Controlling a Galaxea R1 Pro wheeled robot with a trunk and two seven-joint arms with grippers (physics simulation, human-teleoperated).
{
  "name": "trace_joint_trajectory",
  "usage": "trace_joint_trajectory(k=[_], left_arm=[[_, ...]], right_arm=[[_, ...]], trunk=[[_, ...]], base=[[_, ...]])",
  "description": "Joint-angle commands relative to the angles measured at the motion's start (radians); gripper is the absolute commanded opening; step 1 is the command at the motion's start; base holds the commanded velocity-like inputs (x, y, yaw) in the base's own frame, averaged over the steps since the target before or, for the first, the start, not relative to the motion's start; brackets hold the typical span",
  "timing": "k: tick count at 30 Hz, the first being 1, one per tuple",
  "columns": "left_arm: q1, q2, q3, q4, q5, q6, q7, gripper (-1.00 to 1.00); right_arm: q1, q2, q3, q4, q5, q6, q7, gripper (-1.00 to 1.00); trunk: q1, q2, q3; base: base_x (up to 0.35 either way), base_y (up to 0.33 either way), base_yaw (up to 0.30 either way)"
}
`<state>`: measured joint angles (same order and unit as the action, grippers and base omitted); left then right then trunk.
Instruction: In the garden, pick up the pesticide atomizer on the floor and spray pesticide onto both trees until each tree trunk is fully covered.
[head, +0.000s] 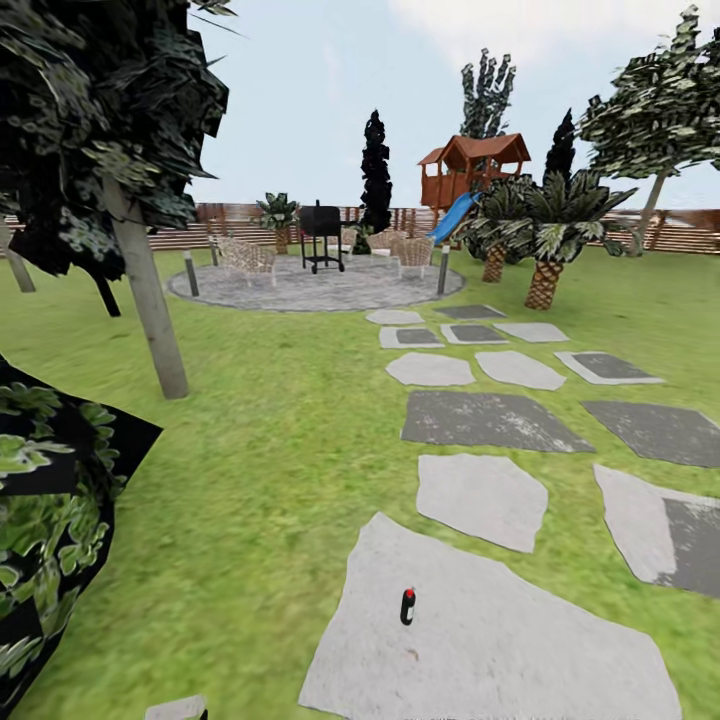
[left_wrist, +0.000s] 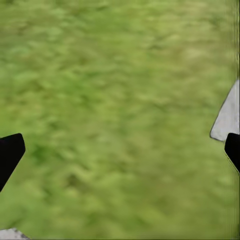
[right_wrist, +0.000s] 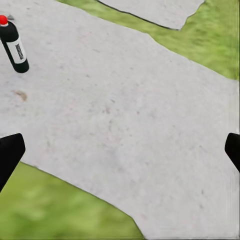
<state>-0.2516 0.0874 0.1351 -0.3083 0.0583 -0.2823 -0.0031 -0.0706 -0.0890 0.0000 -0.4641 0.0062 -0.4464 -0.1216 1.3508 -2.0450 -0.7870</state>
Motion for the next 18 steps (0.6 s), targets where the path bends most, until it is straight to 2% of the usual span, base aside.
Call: trace_joint_trajectory(k=[1,18], left_arm=[[0.0,0.0,0.0,0.001,0.0,0.0,0.0,1.0],[0.0,0.0,0.001,0.001,0.0,0.0,0.0,1.0]], right_arm=[[0.0,0.0,0.0,0.0,0.0,0.0,0.0,1.0],[0.0,0.0,0.0,0.002,0.0,0.0,0.0,1.0]], trunk=[[0.0,0.0,0.0],[0.0,0.0,0.0]], base=[[0.0,0.0,-0.265],[0.0,0.0,-0.265]])
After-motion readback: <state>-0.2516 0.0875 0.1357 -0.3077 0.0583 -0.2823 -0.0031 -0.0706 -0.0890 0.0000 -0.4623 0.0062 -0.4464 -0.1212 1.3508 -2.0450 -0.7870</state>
